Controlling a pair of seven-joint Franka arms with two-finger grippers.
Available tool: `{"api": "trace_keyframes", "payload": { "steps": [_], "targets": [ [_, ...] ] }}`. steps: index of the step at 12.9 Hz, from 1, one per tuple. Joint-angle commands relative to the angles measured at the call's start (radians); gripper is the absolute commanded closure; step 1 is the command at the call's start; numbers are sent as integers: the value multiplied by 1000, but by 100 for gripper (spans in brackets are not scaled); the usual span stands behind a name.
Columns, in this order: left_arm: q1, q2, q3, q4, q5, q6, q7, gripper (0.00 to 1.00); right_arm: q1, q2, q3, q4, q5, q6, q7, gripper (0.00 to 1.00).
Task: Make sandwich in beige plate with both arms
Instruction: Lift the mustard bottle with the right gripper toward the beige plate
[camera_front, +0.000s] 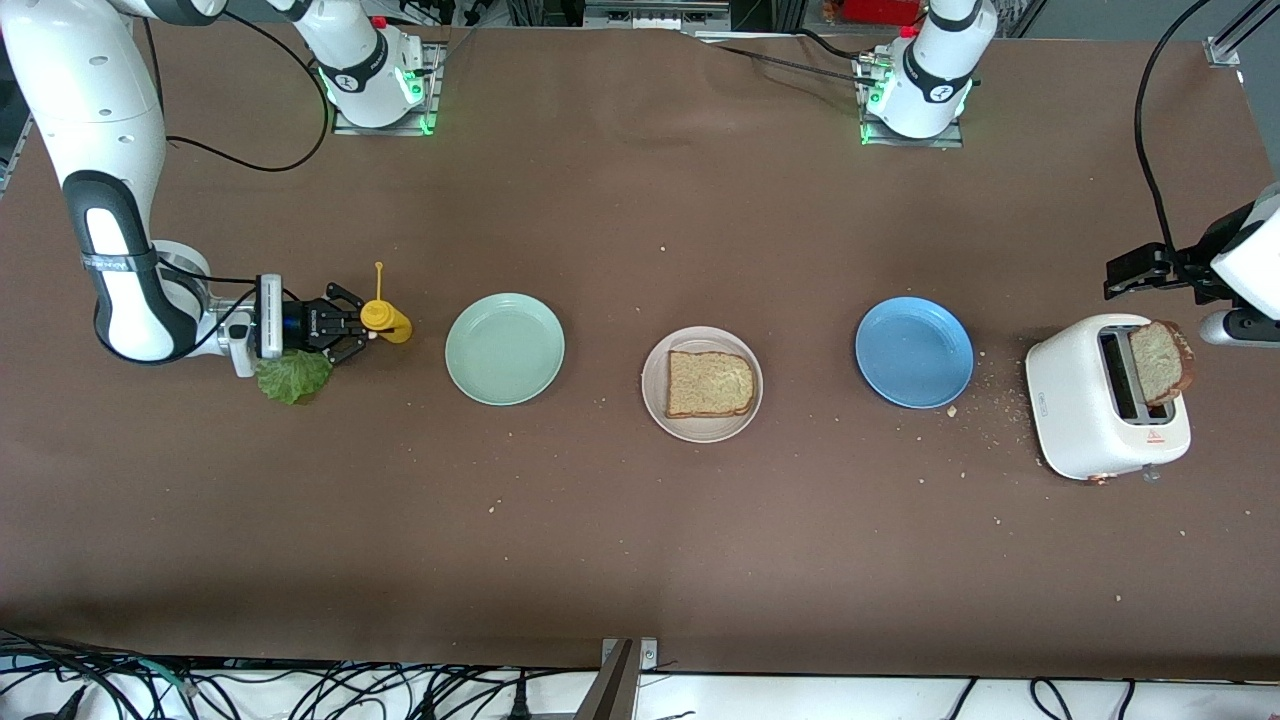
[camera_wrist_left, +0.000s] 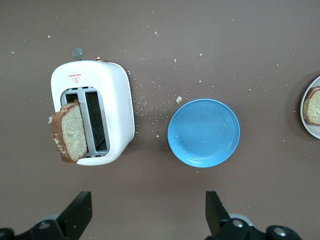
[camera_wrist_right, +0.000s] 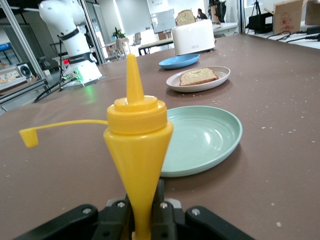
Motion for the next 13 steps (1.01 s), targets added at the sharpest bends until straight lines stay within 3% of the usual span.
{"api": "trace_keyframes", "payload": {
  "steps": [1, 5, 8, 10, 13],
  "targets": [
    [-3, -1, -6, -1, 35, 8, -12, 0, 57, -65, 1, 8, 16, 78, 92, 100],
    [-2, 1, -6, -1, 35, 8, -12, 0, 171, -172, -4, 25, 1, 225, 310, 100],
    [-2, 2, -6, -1, 35, 8, -12, 0, 234, -237, -2, 27, -92, 335, 491, 100],
    [-2, 4, -6, -1, 35, 10, -12, 0, 306, -277, -1, 54, -193, 409, 659, 100],
    [-2, 12, -6, -2, 35, 22, -12, 0, 416, -283, 2, 169, -451, 472, 945, 100]
  ]
}}
